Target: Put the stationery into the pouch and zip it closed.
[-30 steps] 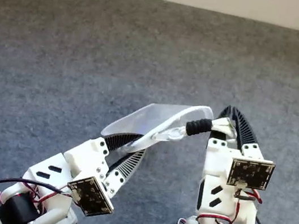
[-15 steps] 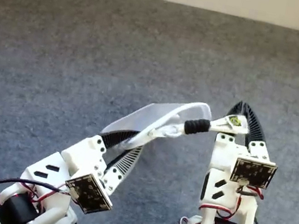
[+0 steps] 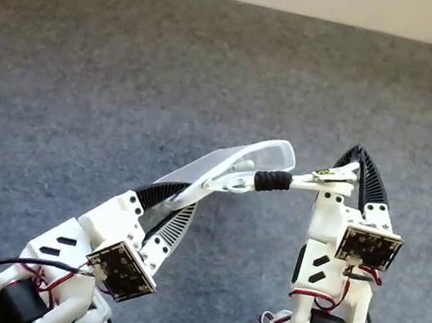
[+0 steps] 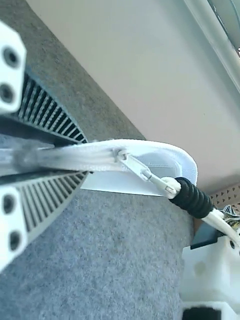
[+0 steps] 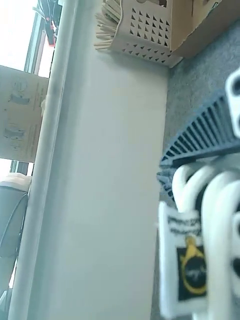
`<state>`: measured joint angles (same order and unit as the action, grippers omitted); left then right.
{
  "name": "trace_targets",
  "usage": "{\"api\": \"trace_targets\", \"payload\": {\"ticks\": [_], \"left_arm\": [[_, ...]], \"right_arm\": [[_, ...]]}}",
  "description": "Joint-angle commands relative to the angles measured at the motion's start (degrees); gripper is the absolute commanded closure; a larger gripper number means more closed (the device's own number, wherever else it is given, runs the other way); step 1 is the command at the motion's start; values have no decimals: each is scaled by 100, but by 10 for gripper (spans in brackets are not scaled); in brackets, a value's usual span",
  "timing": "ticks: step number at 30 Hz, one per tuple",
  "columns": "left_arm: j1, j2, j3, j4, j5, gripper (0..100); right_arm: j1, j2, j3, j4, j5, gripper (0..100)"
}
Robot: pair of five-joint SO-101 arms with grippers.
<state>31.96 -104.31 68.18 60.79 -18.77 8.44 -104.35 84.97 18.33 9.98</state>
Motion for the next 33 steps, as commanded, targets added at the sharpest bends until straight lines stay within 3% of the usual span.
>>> {"api": "trace_targets", "payload": {"ticks": [1,15,19,25,29,33], "left_arm": [[-163,-31,-277,290,123,994],[-189,-31,-910,1020,123,994],[-189,-31,-910,985,123,994],[-189,-13,-892,853,123,994],[-189,-13,-866,853,123,994],[-189,-13,-866,853,123,994]], "right_arm": [[101,-13,13,-347,-70,992],[75,-13,13,-180,-35,992],[-180,-75,-75,919,-26,948],[-1235,-75,-963,3064,-18,699],[-1701,-75,-1833,4286,-9,695],[-2352,-75,-2484,5297,466,695]]}}
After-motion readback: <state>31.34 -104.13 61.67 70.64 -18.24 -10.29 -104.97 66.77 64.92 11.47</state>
